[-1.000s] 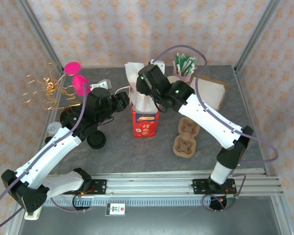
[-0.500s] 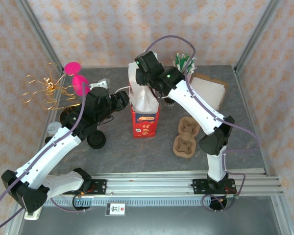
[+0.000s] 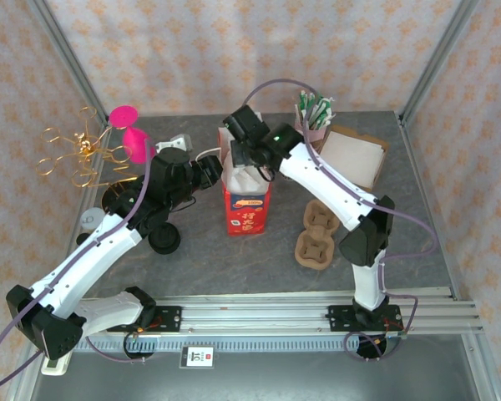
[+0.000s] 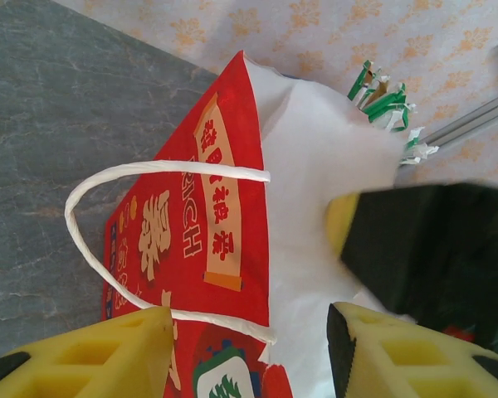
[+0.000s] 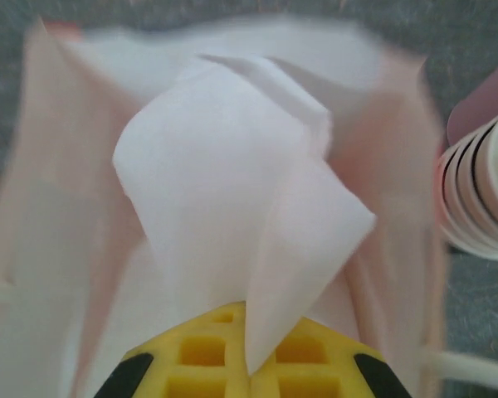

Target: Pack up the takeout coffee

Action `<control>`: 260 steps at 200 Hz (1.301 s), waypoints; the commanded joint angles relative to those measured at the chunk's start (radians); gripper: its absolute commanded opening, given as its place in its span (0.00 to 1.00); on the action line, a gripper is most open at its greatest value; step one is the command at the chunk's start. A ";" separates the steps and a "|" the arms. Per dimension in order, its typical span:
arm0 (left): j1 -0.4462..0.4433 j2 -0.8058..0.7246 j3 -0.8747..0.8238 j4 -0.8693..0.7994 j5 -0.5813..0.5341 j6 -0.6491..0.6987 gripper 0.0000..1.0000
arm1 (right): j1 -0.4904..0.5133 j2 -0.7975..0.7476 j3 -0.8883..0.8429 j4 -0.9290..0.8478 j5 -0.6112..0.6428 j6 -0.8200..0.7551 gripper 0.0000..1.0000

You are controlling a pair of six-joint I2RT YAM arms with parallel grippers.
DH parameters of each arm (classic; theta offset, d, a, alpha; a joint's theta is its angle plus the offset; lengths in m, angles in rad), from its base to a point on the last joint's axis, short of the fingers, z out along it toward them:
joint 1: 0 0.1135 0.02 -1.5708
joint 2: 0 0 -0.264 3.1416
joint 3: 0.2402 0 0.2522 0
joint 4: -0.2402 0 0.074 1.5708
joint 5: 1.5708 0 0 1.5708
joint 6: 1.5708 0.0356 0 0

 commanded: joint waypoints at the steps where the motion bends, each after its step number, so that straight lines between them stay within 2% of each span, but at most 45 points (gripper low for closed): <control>1: 0.012 0.002 -0.012 0.031 0.006 -0.004 0.53 | 0.010 -0.016 -0.025 -0.019 0.017 0.009 0.03; 12: 0.014 0.005 -0.009 0.028 0.007 -0.002 0.53 | 0.010 -0.009 -0.021 -0.015 0.024 0.002 0.11; 21: 0.014 0.006 -0.005 0.027 0.008 -0.002 0.53 | 0.010 0.004 0.011 -0.027 0.033 0.001 0.22; 45: 0.014 0.006 -0.011 0.033 0.010 -0.001 0.53 | 0.010 0.004 0.111 -0.045 0.025 0.001 0.44; 80: 0.018 -0.001 -0.004 0.026 0.009 0.005 0.53 | 0.008 -0.050 0.141 -0.041 0.055 -0.004 0.58; 95: 0.021 -0.006 -0.002 0.019 0.003 0.007 0.53 | 0.007 -0.057 0.155 -0.056 0.055 -0.004 0.61; 102: 0.022 -0.009 -0.001 0.016 -0.001 0.008 0.53 | 0.007 -0.053 0.164 -0.068 0.051 -0.003 0.60; 119: 0.024 -0.016 -0.002 0.014 -0.008 0.006 0.53 | 0.007 -0.041 0.159 -0.076 0.005 0.007 0.50; 150: 0.026 -0.025 -0.011 0.014 -0.012 0.002 0.53 | -0.007 0.020 0.143 -0.063 -0.058 0.014 0.21; 181: 0.026 -0.026 -0.017 0.021 -0.006 -0.003 0.53 | -0.034 0.062 0.119 -0.032 -0.069 0.023 0.06; 209: 0.030 -0.023 -0.022 0.021 -0.010 0.001 0.53 | -0.034 0.073 0.031 0.002 -0.080 0.012 0.03; 234: 0.034 -0.014 -0.025 0.025 -0.007 0.001 0.53 | -0.034 0.094 0.062 -0.029 -0.069 -0.002 0.02; 247: 0.035 -0.012 -0.024 0.030 -0.008 0.001 0.53 | -0.034 0.086 0.101 -0.029 -0.080 -0.004 0.05; 260: 0.037 -0.012 -0.026 0.029 -0.020 0.003 0.53 | -0.035 0.064 0.134 -0.007 -0.099 -0.004 0.15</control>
